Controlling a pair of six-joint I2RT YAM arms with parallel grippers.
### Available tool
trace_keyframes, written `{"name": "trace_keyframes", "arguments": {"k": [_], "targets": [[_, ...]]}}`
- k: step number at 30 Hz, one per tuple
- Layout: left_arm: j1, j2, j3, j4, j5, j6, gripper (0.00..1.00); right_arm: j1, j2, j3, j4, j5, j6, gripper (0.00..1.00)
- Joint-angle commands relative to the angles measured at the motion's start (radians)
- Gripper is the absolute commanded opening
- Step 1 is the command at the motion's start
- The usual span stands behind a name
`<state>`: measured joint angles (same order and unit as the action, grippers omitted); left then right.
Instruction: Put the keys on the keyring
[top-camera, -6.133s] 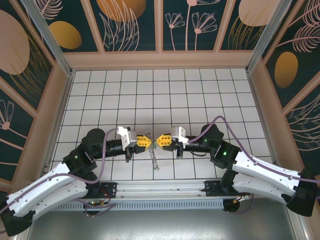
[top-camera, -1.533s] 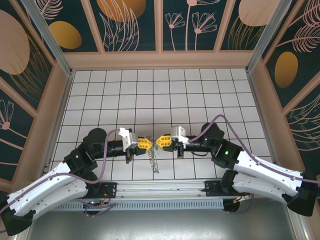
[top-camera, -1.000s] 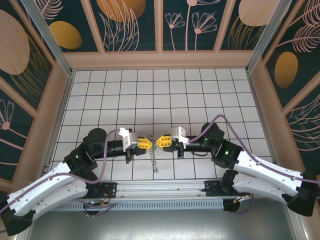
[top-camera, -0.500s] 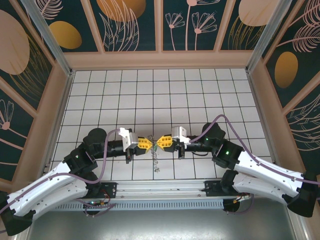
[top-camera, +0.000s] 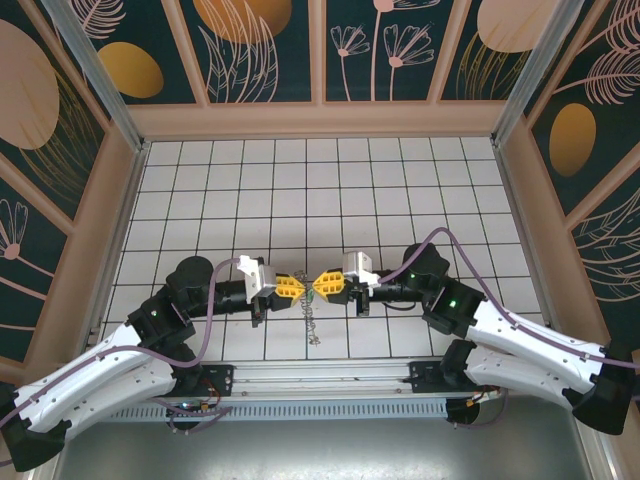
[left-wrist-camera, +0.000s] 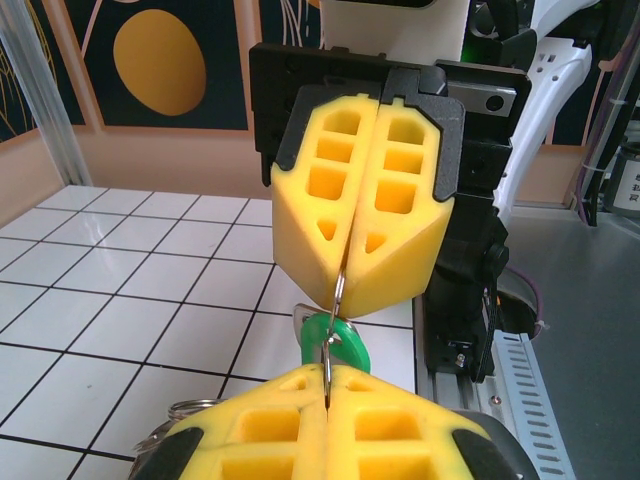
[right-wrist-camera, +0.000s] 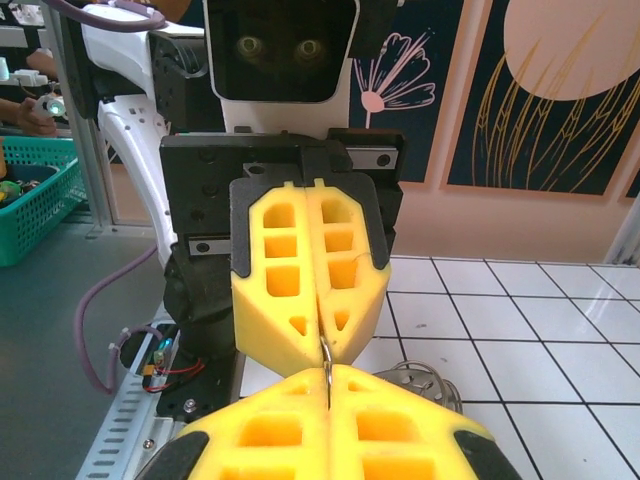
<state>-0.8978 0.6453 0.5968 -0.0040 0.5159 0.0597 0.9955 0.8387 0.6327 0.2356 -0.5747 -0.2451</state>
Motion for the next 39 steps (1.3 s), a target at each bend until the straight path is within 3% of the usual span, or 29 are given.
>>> {"name": "trace_keyframes", "arguments": {"k": [1,28,39], "targets": [[-0.002,-0.007,0.021,0.036,0.012,0.017,0.0,-0.005,0.002,0.012,0.025,-0.025,0.017,0.0],[-0.002,-0.009,0.02,0.038,0.013,0.014,0.0,-0.019,-0.002,-0.004,0.053,-0.021,0.027,0.0],[-0.001,-0.008,0.02,0.038,0.009,0.014,0.0,-0.02,0.011,0.001,0.039,-0.079,0.035,0.0]]}}
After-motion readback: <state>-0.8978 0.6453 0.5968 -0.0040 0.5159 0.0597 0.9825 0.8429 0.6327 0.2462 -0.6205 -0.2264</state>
